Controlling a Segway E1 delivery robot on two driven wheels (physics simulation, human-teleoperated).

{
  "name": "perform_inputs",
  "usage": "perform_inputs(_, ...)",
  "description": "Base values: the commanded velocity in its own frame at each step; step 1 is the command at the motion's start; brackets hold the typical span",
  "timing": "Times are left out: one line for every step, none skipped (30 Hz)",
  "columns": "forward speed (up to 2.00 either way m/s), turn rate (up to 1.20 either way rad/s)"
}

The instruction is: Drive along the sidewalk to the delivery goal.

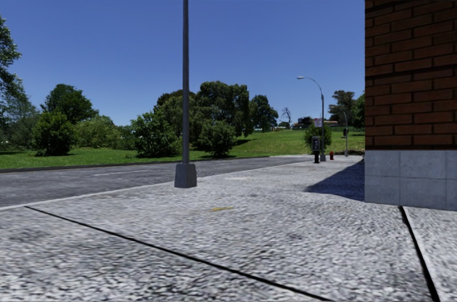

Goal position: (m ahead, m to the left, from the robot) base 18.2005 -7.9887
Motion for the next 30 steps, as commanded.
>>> perform_inputs(1.46, 0.0)
perform_inputs(1.46, 0.0)
perform_inputs(1.46, 0.0)
perform_inputs(1.46, 0.0)
perform_inputs(1.46, 0.0)
perform_inputs(1.46, 0.0)
perform_inputs(1.46, 0.0)
perform_inputs(1.46, 0.0)
perform_inputs(1.46, 0.0)
perform_inputs(1.46, 0.0)
perform_inputs(1.46, 0.0)
perform_inputs(1.46, 0.0)
perform_inputs(1.46, 0.0)
perform_inputs(1.46, 0.0)
perform_inputs(1.46, 0.0)
perform_inputs(1.46, 0.0)
perform_inputs(1.46, 0.0)
perform_inputs(1.46, 0.0)
perform_inputs(1.46, 0.0)
perform_inputs(1.46, 0.0)
perform_inputs(1.46, 0.0)
perform_inputs(1.46, -0.02)
perform_inputs(1.46, -0.05)
perform_inputs(1.46, -0.07)
perform_inputs(1.46, -0.1)
perform_inputs(1.46, -0.16)
perform_inputs(1.46, -0.16)
perform_inputs(1.46, -0.21)
perform_inputs(1.46, -0.26)
perform_inputs(1.46, -0.29)
